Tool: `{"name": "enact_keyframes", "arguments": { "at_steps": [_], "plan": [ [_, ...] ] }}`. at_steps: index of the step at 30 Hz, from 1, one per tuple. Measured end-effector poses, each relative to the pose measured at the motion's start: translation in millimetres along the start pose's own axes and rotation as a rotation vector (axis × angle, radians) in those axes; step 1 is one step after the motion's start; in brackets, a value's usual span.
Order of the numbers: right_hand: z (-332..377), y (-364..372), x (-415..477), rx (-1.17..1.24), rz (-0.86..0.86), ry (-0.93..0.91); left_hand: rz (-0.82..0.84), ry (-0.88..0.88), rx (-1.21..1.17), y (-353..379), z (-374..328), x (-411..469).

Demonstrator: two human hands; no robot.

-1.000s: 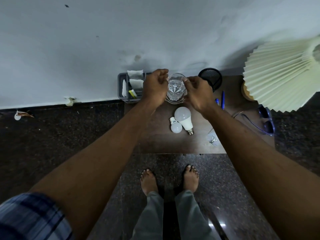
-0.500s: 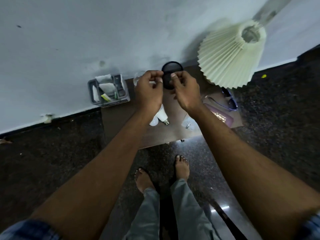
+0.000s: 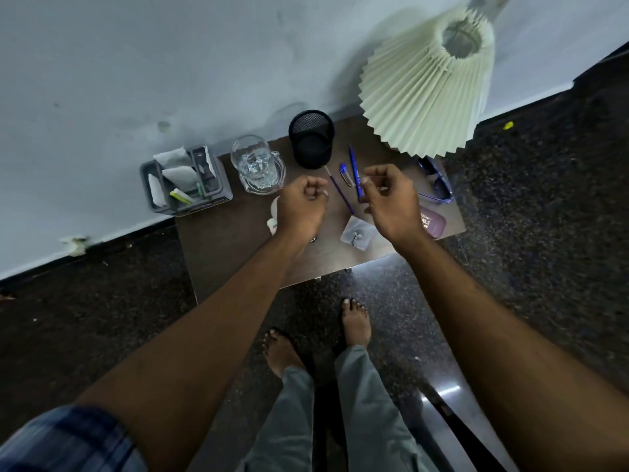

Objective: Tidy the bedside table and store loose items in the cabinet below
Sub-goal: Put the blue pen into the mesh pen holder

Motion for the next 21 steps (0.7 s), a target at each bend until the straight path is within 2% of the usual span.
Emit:
{"name": "enact_keyframes", "arguments": {
  "at_steps": [8, 12, 21],
  "plan": [
    [-38.1, 1.8, 21.6, -0.372, 0.052, 0.015, 0.011, -0.063, 0.073, 43.2, 2.8, 24.6],
    [-41.2, 7.3, 39.1, -0.523, 0.078, 0.001, -0.099, -0.101, 0.169, 53.4, -0.6, 48.7],
    [-47.2, 23.5, 66.9, -0.633, 0.212, -0.014, -0.244, -0.212, 0.283, 60.2, -10.6, 87.5]
  ]
}}
Point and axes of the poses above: each hand's wrist, its own x-axis towards the middle knuckle, its own y-axis out of the palm, z = x × y, the point moved 10 cm from there along x, towards the middle knuckle, and after that the axes turned 13 degrees about -y, right-handed, at the moved point
